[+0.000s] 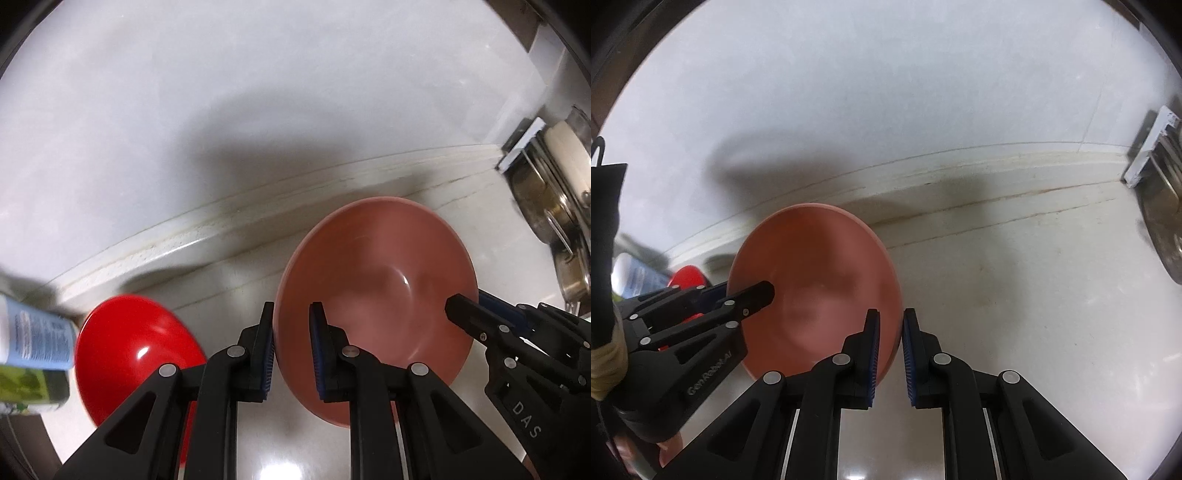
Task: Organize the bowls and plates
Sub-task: 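Lift the pink bowl with both grippers and carry it onto the cream bowl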
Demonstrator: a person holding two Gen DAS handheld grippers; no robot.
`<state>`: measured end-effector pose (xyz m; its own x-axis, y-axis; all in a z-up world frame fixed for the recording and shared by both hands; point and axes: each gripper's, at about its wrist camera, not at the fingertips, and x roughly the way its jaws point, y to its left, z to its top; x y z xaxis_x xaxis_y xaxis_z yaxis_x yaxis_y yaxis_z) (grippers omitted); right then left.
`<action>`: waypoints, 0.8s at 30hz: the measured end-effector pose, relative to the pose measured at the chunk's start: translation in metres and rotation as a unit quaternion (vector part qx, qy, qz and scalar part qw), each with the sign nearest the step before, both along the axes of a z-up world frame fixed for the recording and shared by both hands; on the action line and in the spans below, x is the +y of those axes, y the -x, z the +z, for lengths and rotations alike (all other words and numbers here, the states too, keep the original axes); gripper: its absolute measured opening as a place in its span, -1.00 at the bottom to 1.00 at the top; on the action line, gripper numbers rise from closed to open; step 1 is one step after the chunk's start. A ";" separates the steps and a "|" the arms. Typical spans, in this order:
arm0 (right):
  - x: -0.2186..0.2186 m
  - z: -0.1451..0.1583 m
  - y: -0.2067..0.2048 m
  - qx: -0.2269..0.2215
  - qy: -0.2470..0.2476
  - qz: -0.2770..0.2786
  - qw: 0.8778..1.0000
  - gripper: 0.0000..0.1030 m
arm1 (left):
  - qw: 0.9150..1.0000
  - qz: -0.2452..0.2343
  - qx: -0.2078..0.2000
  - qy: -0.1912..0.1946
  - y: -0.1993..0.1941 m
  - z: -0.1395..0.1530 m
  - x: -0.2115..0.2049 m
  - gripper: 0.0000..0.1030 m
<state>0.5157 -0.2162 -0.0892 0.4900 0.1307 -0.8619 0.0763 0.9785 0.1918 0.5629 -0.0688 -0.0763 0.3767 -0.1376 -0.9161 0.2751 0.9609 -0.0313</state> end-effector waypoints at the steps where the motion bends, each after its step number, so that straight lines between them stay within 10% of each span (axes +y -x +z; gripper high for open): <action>1: -0.001 0.003 0.005 -0.002 -0.002 0.000 1.000 -0.73 | 1.000 -0.001 -0.001 0.002 0.006 0.005 -0.001 -0.64; 24: -0.034 0.063 0.158 -0.039 0.014 -0.048 0.998 -0.73 | 0.996 -0.075 -0.019 0.040 0.159 0.076 -0.033 -0.62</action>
<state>0.3573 -0.2498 -0.0265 0.5647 0.0570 -0.8233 0.1550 0.9725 0.1737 0.4040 -0.1013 0.0001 0.3801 -0.2667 -0.8857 0.4183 0.9036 -0.0926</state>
